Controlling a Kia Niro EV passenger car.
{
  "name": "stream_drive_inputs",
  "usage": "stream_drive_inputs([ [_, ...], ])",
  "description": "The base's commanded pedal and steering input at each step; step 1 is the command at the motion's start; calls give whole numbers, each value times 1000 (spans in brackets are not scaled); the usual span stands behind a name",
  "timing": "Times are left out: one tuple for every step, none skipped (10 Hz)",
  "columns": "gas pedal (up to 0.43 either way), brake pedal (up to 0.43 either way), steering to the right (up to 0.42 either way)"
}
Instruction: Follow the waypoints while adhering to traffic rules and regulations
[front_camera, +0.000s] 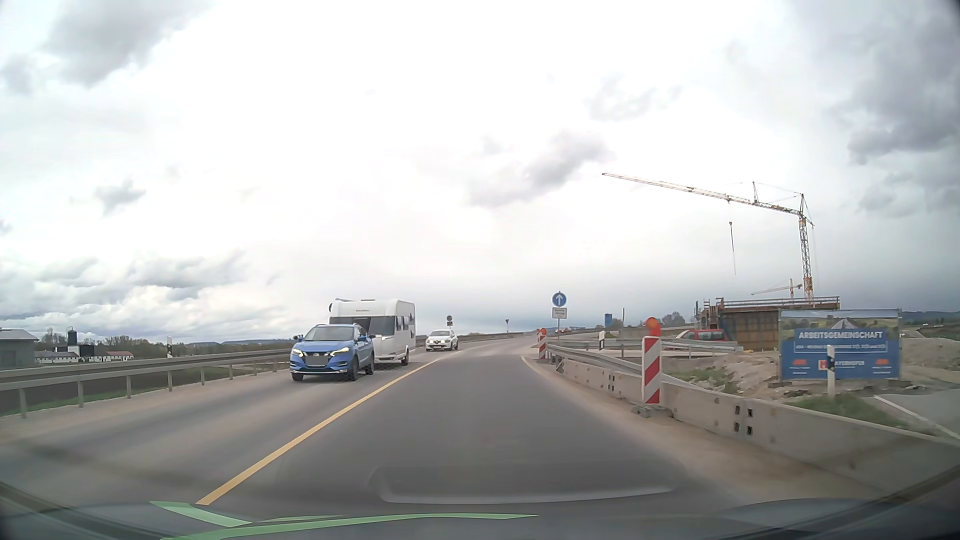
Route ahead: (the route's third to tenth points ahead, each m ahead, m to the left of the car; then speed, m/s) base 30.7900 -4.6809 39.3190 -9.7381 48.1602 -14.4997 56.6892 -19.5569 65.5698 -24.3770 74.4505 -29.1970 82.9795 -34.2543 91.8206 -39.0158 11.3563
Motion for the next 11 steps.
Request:
stream_drive_inputs([
  [157, 0, -12],
  [157, 0, -7],
  [157, 0, -5],
  [157, 0, -4],
  [157, 0, -4],
  [157, 0, -2],
  [157, 0, -1],
  [157, 0, 0],
  [157, 0, 1],
  [157, 0, 1],
  [157, 0, 2],
])
